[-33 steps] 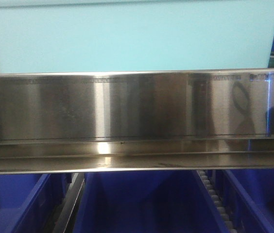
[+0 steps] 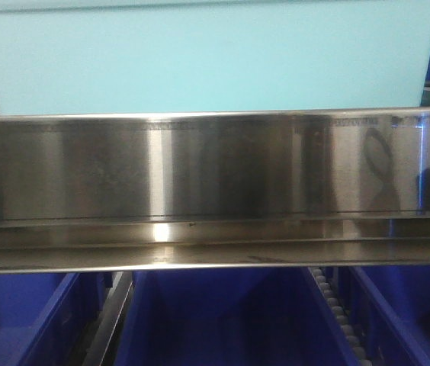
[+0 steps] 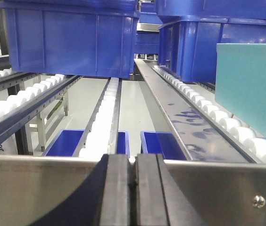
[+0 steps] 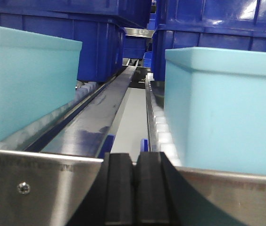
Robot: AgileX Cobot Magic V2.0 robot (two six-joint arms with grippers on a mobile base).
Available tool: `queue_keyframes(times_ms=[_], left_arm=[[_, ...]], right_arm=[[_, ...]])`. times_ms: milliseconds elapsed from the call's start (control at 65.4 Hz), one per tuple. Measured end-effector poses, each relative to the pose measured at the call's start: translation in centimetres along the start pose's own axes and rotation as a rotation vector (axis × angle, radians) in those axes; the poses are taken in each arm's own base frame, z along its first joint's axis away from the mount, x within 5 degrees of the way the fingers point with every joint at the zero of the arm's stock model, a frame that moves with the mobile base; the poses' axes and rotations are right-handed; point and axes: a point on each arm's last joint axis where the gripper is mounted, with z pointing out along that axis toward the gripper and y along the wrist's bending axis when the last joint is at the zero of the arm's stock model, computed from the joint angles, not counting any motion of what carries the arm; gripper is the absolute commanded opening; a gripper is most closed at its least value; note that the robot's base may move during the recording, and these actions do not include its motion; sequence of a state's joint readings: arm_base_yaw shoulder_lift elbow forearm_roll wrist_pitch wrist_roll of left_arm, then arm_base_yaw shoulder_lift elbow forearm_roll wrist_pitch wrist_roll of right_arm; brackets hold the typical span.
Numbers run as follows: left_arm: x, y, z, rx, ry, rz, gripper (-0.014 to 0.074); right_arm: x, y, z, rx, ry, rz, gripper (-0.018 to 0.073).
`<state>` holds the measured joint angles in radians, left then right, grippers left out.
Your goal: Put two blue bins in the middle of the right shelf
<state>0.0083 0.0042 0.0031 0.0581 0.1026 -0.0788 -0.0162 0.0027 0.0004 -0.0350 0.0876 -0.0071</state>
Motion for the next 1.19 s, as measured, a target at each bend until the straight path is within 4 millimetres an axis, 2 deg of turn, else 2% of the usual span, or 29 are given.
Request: queue_keyframes(times_ms=[352,444,551,734,841,918,1025,1193], left_arm=[[-0.6,0.0,0.0,0.005,-0.065,0.0,-0.0111],[-0.8,-0.1,0.0,0.006,-0.08,0.0,-0.0111],[-2.8,0.0,-0.5,0.001,-0.073,-0.001,-0.0111],[-8.6,0.0,-2.8,-0.013,-0.086,0.005,-0.0111],[-11.2,0.0,-3.2,-0.019,-0.043,0.034,-0.0111],[-12.9,-0.1,-2.6,-0.02,0.002,0.037,-0.0111],[-15.3,-0.1,-1.0,-0.021,0.083,0.037,-0.0111],[-18.5,-0.2,2.9,-0.025,0.276,0.035,-0.0111]], right_arm=[[0.0,0.0,0.0,0.0,-0.005,0.0,-0.0162],[-0.5,0.0,0.0,0.0,-0.05,0.0,-0.0162],[-1.6,0.0,-0.2,0.002,-0.1,0.0,-0.0162],[-7.9,-0.4,-2.0,0.01,-0.104,0.002,-0.0162],[-11.0,-0.5,-2.0,0.011,-0.082,0.002,-0.0162],[-13.0,-0.6,-1.1,0.01,-0.048,0.002,-0.0162],[-15.5,-0.7,1.2,0.008,0.045,0.002,-0.0162],[-18.3,-0.9,6.0,0.005,0.183,0.002,-0.0162]])
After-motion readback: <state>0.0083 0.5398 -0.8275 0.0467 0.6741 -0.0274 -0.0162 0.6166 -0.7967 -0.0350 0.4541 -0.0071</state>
